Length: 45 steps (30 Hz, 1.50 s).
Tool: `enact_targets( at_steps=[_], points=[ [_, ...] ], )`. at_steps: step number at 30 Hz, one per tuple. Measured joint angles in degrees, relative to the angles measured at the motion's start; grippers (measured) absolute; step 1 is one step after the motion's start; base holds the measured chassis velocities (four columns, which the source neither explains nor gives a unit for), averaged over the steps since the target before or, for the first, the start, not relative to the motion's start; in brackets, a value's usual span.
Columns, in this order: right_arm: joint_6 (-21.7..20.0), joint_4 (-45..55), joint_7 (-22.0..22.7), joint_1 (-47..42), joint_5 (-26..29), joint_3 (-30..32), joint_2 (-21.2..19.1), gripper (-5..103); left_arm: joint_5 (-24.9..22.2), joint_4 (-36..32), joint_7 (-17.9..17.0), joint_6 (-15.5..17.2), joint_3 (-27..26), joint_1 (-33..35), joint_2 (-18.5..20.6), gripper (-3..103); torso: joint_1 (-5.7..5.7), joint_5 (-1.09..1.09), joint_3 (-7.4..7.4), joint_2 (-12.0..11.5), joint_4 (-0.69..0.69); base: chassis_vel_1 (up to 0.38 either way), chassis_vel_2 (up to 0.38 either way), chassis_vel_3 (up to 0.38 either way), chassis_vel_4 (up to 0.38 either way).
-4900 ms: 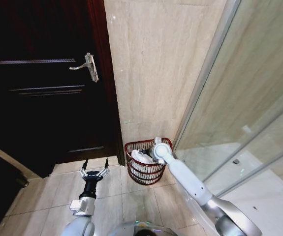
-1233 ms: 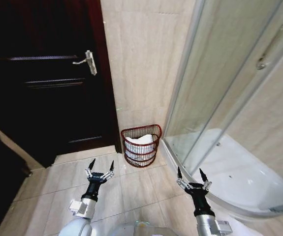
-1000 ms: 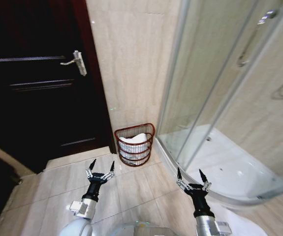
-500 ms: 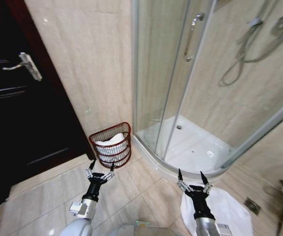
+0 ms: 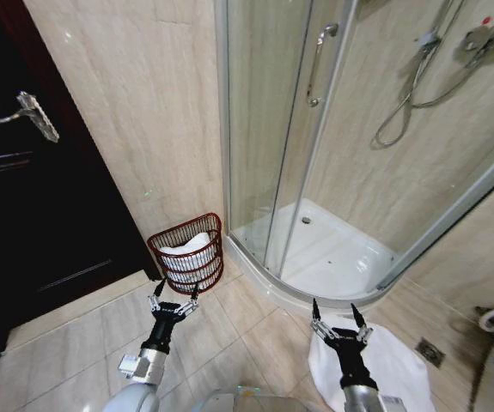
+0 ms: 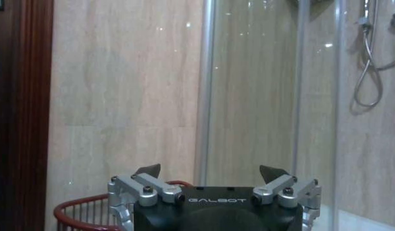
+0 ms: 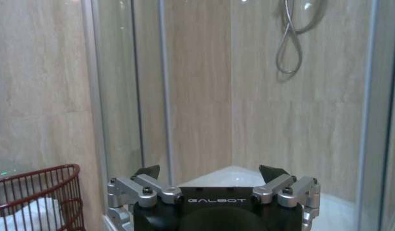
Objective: Discard the used towel into the hamper.
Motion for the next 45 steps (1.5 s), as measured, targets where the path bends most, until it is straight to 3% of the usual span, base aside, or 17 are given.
enact_targets(
  at_steps=[18, 25, 30, 36, 45],
  points=[
    [2.14, -1.41, 0.02, -1.28, -0.15, -0.02, 0.1, 100, -0.03, 0.47, 0.22, -1.92, 0.04, 0.79, -0.02, 100, 0.0, 0.0, 0.0, 0.0, -0.01, -0.081, -0.156, 0.08, 0.153],
    [2.2, -5.38, 2.24, 0.91, 2.81, 1.23, 0.17, 100, -0.02, 0.44, 0.28, -2.32, 0.19, 0.98, -0.1, 100, 0.0, 0.03, 0.0, 0.0, 0.0, -0.055, -0.122, 0.064, 0.104],
    [-1.82, -11.06, 2.52, 3.24, 9.81, 3.19, -0.47, 100, 0.13, 0.0, 0.28, -2.2, 0.47, 0.98, -0.22, 100, 0.0, 0.0, 0.0, 0.0, -0.01, -0.01, -0.01, 0.004, 0.011],
    [-7.05, -22.28, -3.13, 8.88, 17.5, 7.78, -0.78, 100, 0.74, -0.61, 0.28, -1.86, 1.08, 0.96, -0.37, 100, 0.0, 0.0, 0.0, 0.0, -0.01, 0.0, 0.0, 0.0, 0.0],
    [-9.35, -38.41, -7.56, 16.9, 20.33, 12.33, -2.75, 100, 0.84, -0.19, 0.25, -2.28, 0.73, 1.96, -0.34, 100, 0.0, 0.03, 0.0, 0.0, 0.0, 0.0, 0.0, 0.0, 0.0]
  ],
)
